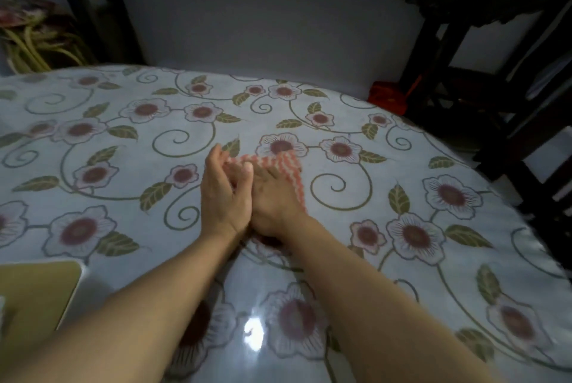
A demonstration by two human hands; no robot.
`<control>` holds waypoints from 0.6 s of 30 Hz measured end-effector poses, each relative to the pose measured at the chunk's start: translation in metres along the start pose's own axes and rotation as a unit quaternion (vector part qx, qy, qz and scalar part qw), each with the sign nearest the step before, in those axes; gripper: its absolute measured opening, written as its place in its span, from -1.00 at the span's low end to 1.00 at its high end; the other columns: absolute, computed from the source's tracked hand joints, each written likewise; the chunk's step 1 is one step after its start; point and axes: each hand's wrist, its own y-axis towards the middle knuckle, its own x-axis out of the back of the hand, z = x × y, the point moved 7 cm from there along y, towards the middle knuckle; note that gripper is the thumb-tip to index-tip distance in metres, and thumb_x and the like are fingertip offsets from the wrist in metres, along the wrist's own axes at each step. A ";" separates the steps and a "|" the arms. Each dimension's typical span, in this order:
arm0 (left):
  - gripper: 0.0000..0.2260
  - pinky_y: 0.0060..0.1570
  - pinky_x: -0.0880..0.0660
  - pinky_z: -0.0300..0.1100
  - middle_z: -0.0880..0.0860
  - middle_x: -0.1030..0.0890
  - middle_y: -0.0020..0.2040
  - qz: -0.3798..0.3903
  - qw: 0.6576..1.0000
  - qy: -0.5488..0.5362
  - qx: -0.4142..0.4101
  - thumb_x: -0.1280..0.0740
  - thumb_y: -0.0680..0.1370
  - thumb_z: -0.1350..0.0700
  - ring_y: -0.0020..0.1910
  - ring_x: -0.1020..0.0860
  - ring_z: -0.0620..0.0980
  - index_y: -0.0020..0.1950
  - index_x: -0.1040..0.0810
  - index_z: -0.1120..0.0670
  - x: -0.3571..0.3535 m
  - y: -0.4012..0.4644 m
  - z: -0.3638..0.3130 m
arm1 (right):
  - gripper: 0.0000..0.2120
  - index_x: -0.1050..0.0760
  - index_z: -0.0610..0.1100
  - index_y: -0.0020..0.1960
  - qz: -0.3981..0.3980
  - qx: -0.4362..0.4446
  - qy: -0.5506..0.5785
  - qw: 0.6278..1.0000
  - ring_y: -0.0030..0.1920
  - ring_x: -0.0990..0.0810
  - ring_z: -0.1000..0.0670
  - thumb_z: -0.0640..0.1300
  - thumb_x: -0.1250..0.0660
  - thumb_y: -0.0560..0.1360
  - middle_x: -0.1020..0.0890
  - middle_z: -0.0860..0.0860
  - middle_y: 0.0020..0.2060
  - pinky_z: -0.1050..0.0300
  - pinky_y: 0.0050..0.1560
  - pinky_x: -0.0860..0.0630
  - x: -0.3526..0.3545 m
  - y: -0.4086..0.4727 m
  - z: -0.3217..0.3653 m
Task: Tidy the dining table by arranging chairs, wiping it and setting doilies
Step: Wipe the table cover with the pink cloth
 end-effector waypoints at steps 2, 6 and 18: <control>-0.37 0.34 -0.31 -0.07 0.14 -0.41 0.39 -0.003 0.999 -0.005 0.043 -0.13 0.47 -0.16 0.34 -0.40 0.09 0.46 -0.20 0.13 0.006 -0.005 0.001 | -0.28 -0.25 -0.14 0.47 -0.004 -0.004 0.022 1.000 0.45 -0.25 -0.10 0.09 0.13 0.38 -0.35 -0.09 0.44 -0.10 0.41 -0.20 -0.003 -0.024 0.015; -0.58 0.34 -0.30 0.03 0.16 -0.48 0.34 -0.019 0.993 0.077 0.085 -0.12 0.59 -0.01 0.31 -0.42 0.16 0.39 -0.33 0.16 0.028 -0.039 -0.001 | -0.35 -0.26 -0.12 0.47 0.030 0.020 0.030 0.999 0.48 -0.19 -0.08 0.05 0.09 0.43 -0.32 -0.07 0.46 -0.08 0.45 -0.10 -0.007 -0.086 0.048; -0.59 0.22 -0.36 0.12 0.13 -0.57 0.14 0.131 0.973 0.187 0.036 -0.06 0.53 -0.07 0.21 -0.45 0.17 0.21 -0.47 0.13 0.084 -0.157 -0.011 | -0.45 0.13 0.04 0.55 0.004 -0.269 -0.068 0.961 0.53 0.18 -0.09 0.03 0.07 0.59 0.10 0.01 0.55 -0.10 0.49 0.23 -0.002 -0.186 0.059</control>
